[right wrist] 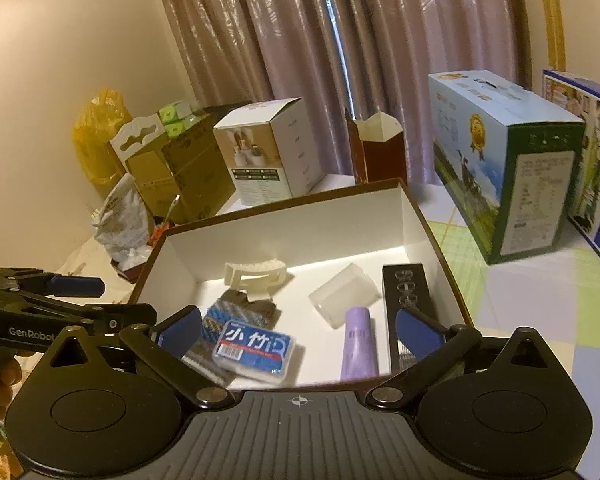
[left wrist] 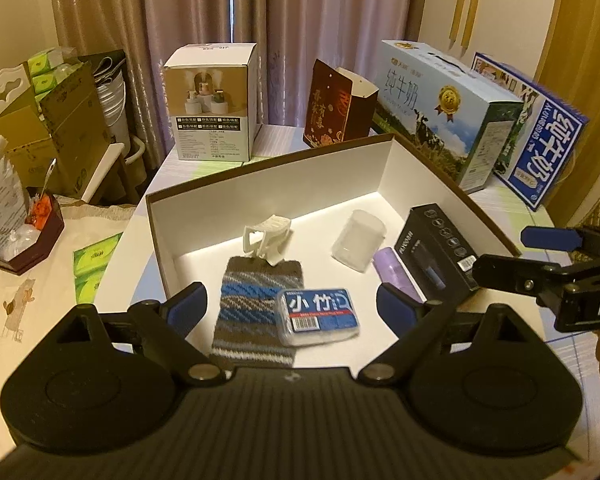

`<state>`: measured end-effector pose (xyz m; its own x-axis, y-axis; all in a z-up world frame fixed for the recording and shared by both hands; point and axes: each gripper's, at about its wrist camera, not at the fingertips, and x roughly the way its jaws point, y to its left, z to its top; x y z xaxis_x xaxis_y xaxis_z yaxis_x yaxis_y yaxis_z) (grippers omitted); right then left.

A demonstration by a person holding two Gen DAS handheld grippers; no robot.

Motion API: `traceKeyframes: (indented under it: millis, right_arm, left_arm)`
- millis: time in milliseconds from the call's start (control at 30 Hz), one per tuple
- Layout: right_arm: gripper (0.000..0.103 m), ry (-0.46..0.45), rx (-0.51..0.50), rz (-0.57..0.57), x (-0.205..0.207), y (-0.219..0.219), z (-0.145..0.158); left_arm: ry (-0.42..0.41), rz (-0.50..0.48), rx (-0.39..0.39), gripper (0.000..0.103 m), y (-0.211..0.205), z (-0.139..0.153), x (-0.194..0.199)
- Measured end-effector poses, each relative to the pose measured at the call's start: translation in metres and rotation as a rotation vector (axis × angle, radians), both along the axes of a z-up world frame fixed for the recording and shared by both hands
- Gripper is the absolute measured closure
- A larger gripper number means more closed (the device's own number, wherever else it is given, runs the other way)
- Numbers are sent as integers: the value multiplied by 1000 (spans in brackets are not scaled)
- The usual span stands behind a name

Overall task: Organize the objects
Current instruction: 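Withdraw both tools from the brown box toward the remaining items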

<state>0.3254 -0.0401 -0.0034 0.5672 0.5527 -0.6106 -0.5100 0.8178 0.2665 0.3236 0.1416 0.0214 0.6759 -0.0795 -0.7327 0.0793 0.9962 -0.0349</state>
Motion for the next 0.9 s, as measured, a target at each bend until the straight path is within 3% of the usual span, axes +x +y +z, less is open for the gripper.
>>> traceKeyframes:
  millis: [433,900]
  right_arm:
    - [2,30,-2,-7,-52,-21,-2]
    - [2,40,-8,6,-84,-31,-3]
  left_arm:
    - [33,10,-36,13,-10,-7,-53]
    - [40,19,-21,13,-20,-8,-92]
